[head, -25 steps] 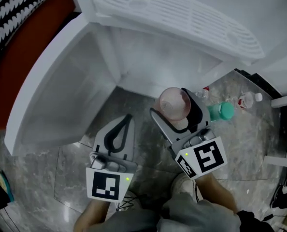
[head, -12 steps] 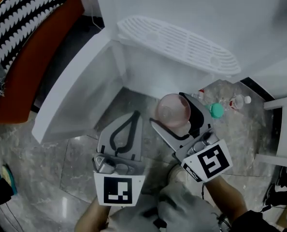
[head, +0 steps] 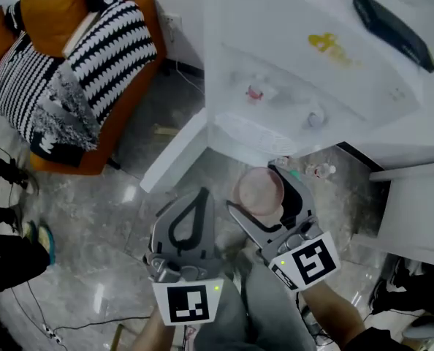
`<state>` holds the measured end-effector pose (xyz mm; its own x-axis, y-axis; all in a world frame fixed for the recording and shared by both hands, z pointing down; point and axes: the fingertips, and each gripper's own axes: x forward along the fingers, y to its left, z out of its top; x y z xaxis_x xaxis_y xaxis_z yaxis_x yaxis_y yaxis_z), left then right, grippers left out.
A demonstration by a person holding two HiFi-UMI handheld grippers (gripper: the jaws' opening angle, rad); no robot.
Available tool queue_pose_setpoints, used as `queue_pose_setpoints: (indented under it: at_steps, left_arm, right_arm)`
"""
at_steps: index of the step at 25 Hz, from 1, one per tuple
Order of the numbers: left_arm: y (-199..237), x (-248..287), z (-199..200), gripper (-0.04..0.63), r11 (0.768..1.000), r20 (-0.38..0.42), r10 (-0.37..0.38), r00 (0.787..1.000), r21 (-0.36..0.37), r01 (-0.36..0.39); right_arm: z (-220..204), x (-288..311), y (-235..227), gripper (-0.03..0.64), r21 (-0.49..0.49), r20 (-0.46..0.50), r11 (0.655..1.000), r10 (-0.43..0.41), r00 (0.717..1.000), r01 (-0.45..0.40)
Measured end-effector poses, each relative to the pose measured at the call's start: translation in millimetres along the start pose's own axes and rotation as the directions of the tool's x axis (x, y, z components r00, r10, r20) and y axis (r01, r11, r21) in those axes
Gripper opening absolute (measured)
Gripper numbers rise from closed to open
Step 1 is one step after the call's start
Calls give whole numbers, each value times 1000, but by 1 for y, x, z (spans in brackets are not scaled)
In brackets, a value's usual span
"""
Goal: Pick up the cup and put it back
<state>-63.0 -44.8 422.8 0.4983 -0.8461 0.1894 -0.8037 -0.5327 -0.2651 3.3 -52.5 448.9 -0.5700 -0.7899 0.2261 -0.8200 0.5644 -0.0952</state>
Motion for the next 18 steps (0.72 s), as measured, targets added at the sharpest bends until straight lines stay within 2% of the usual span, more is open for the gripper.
queue_pose_setpoints:
  at_steps: [6, 9, 11, 14, 18]
  left_arm:
    - [47, -45, 160, 12, 992, -56, 44, 997, -114, -50]
    - [61, -67, 238, 12, 970, -92, 71, 993, -226, -90]
    - [68, -74, 284, 12, 958, -80, 83, 993, -268, -102]
    - [72, -86, 331, 12, 950, -18, 121, 992, -289, -121]
    - [60, -90, 365, 12, 943, 22, 139, 990, -308, -125]
  right_arm:
    - [168, -42, 22, 391, 35, 6, 999, -34, 999, 34]
    - [253, -71, 24, 391, 31, 6, 998, -46, 999, 45]
    - [304, -86, 21, 391, 17, 26, 999, -47, 999, 47]
    - [352, -109, 21, 391, -2, 60, 999, -34, 998, 35]
    - [381, -130, 13, 393, -19, 86, 1000, -10, 996, 12]
